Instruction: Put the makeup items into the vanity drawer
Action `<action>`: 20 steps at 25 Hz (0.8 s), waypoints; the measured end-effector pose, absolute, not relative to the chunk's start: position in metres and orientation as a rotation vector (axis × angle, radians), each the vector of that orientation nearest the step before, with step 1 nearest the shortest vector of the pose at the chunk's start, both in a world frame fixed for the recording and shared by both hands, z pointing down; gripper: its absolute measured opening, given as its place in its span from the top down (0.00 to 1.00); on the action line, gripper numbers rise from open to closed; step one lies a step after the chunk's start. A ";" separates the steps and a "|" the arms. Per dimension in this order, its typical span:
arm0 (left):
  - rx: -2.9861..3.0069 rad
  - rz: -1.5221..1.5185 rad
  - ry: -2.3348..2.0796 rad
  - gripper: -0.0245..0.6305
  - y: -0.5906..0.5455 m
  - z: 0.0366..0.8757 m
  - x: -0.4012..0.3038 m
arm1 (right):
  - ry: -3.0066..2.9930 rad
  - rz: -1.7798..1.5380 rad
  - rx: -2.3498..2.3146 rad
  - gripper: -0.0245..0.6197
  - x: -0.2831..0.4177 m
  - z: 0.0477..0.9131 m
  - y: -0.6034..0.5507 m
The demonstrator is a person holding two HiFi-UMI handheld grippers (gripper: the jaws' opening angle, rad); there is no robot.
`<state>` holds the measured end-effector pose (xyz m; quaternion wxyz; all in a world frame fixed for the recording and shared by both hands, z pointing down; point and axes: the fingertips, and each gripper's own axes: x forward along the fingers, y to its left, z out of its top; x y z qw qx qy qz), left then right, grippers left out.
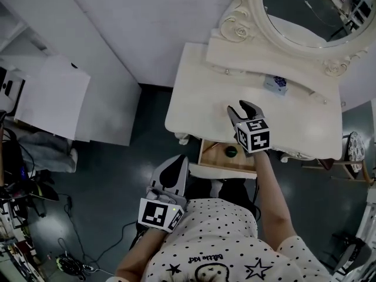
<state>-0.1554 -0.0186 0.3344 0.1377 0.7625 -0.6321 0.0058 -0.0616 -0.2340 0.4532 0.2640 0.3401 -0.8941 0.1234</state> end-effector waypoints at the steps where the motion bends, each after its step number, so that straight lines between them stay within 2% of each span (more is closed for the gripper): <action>1: 2.202 0.018 -1.832 0.95 -0.018 0.334 -0.157 | -2.395 0.332 0.908 0.69 -0.064 0.462 -0.237; 11: 2.153 0.027 -1.877 0.95 -0.014 0.336 -0.173 | -2.215 0.414 0.880 0.64 -0.080 0.533 -0.253; 20: 2.095 0.029 -1.944 0.95 -0.009 0.337 -0.189 | -2.164 0.426 0.887 0.66 -0.080 0.558 -0.259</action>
